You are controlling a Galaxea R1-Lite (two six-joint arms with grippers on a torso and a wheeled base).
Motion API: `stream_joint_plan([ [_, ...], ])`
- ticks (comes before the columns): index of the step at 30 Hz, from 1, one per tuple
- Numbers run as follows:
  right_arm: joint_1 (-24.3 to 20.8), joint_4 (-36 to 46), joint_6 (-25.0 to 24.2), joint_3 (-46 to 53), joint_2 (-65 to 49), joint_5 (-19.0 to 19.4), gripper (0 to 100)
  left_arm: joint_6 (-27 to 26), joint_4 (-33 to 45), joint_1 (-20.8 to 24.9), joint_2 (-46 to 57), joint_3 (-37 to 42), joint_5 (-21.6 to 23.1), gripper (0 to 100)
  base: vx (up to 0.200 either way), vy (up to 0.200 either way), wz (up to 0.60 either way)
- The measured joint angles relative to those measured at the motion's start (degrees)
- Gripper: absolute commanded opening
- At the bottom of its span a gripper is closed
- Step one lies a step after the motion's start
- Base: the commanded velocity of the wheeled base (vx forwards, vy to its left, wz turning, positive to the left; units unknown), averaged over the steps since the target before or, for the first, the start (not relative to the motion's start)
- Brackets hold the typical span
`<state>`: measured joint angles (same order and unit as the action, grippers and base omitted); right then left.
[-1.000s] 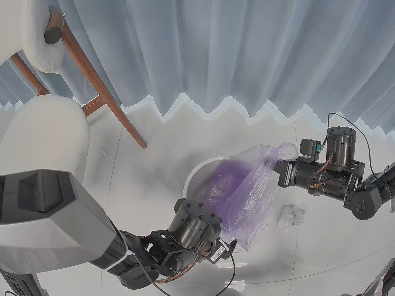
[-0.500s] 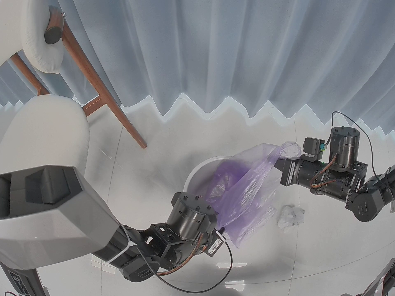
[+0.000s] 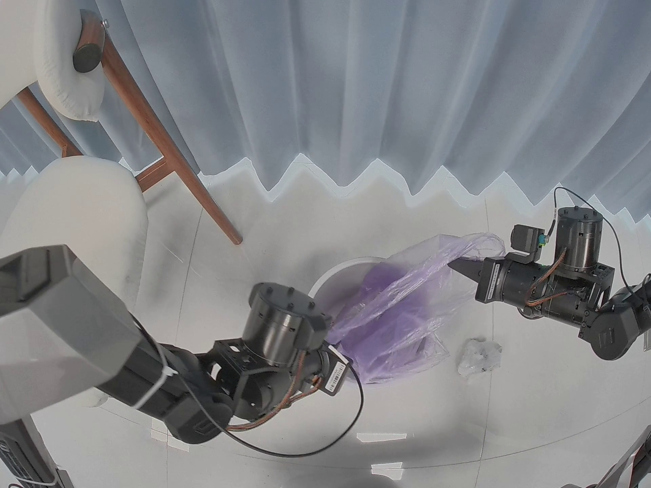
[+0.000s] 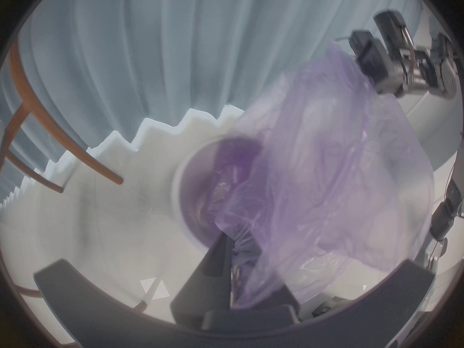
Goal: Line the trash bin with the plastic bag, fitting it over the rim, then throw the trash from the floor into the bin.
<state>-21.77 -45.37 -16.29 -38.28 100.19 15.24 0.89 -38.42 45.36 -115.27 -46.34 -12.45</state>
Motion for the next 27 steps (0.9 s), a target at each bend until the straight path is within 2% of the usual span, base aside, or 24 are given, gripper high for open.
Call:
stream_joint_plan([
  [4, 2.8, 1.8, -0.2, -1.2, -0.5, 5.4, 0, 0.9, 3.5, -3.2, 5.3, 0.7, 1.8, 0, 0.0, 0.0, 0.0],
  [9, 5.4, 11.1, -0.3, -4.8, -1.4, 10.2, 0, 5.2, 8.0, -5.9, 10.8, 1.1, 7.1, 0, 0.0, 0.0, 0.0],
  [15, 6.9, 22.2, -0.1, -9.3, -3.2, 13.7, 0, 9.6, 14.2, -7.4, 15.5, 1.7, 17.7, 0, 0.0, 0.0, 0.0],
  [19, 7.3, 23.7, 0.1, -12.0, -3.0, 13.9, 0, 14.1, 14.9, -8.1, 16.7, 1.9, 20.2, 0, 0.0, 0.0, 0.0],
  [23, 7.3, 23.9, 0.2, -14.5, -1.5, 12.1, 0, 21.1, 12.9, -8.7, 15.9, 1.2, 22.0, 0, 0.0, 0.0, 0.0],
  [27, 7.1, 24.0, 0.2, -17.5, 0.6, 10.9, 0, 23.8, 9.8, -10.8, 13.4, -0.4, 23.0, 0, 0.0, 0.0, 0.0],
])
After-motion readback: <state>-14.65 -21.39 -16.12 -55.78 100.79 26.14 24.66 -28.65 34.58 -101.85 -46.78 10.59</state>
